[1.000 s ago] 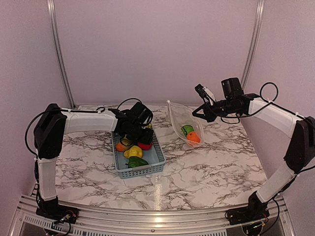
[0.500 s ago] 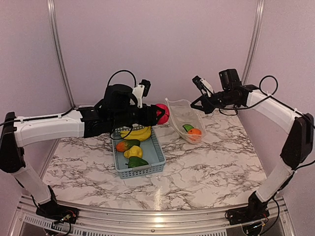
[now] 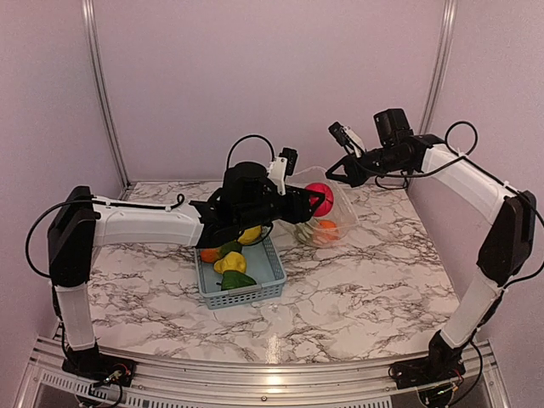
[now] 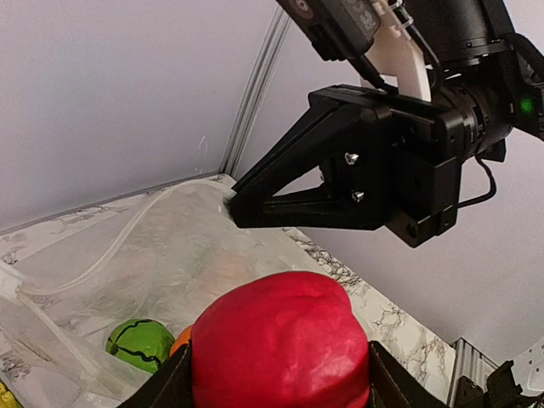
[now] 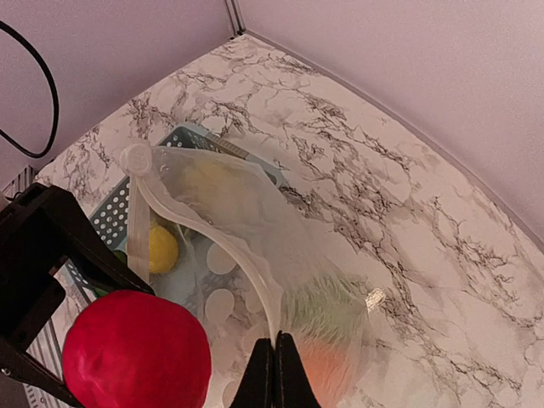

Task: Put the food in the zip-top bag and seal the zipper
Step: Place the fake fruit in the zipper food storage bag.

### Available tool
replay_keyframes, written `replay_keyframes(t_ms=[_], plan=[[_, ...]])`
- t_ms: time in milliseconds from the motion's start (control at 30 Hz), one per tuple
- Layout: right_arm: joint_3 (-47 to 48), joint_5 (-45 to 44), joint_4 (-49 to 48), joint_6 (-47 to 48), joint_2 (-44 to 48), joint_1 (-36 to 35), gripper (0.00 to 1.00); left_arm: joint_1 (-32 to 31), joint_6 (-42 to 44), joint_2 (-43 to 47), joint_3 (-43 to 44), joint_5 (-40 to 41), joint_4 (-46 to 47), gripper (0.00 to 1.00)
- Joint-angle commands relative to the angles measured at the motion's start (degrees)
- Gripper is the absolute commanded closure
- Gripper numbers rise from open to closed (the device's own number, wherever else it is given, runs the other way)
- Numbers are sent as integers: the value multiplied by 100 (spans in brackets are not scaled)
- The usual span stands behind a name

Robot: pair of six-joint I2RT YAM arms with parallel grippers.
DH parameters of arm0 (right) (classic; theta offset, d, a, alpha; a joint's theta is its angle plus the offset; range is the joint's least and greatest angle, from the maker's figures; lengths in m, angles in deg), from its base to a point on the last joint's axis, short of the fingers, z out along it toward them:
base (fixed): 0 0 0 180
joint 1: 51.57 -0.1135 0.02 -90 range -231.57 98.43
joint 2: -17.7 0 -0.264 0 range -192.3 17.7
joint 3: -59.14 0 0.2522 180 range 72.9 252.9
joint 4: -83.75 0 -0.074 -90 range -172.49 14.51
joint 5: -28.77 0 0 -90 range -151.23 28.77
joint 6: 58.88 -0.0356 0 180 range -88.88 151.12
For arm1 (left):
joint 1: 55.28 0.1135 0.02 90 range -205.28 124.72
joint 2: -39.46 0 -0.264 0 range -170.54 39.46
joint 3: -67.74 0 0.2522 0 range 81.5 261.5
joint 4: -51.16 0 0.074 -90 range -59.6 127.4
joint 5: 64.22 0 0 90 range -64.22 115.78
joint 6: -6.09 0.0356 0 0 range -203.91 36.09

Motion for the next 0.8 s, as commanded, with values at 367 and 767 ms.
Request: replay_keyframes(t_ms=[367,767], plan=[[372,443,115,-524,-44,-57,100,-31,-750,-1067,1453,1506,-813,22],[613,294,68,-514,-206,139,100,-157,-267,-592,1095,1235,-466,9]])
